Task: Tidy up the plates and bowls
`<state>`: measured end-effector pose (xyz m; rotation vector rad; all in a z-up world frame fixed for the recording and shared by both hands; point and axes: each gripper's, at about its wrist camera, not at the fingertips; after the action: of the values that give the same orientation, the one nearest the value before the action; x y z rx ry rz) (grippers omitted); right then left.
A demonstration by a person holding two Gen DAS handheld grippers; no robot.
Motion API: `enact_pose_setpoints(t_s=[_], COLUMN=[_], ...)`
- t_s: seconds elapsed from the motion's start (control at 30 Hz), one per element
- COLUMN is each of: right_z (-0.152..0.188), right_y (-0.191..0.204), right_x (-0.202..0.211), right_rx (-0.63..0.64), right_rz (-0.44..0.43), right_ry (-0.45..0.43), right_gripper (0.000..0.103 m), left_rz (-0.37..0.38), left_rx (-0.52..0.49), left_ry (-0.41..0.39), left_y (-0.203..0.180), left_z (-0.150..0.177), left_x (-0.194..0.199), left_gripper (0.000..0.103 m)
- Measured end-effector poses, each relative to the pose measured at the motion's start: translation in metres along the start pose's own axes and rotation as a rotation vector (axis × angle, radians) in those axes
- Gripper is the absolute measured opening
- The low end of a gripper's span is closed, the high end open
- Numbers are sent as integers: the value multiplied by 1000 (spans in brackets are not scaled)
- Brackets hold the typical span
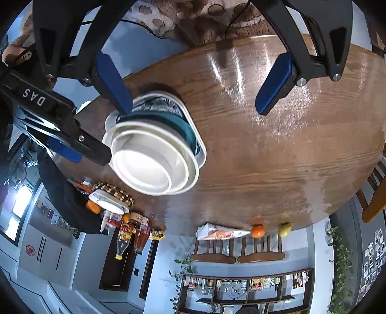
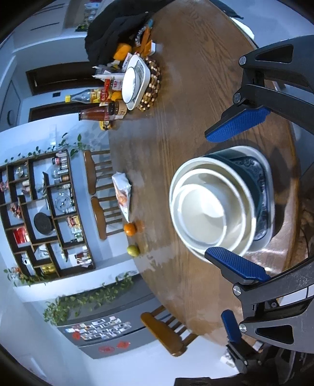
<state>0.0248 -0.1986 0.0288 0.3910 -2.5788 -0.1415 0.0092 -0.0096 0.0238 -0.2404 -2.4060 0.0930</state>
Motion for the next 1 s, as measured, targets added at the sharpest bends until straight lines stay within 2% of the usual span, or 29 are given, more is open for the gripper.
enact_pose_setpoints(t_s=[0.57,1.0], right_z=[18,20], right_y=[5,5], right_x=[10,13], right_rx=[63,55], right_rz=[26,42], right_ry=[15,14], right_gripper=[90,90], left_rz=[-13,-22], left_rx=[-20,0], left_ry=[27,32], left_y=[-10,-2], left_z=[15,19], left_x=[-3,-1], left_gripper=[102,102])
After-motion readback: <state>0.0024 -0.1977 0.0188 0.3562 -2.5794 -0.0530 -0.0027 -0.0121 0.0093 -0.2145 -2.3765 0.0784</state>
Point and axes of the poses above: each gripper's, at about its wrist camera, not at the fingertips, and x roughly against the way its jaws point, y to its left, z to its underside, and after that the axes turned 1 degree about -x, right-handed
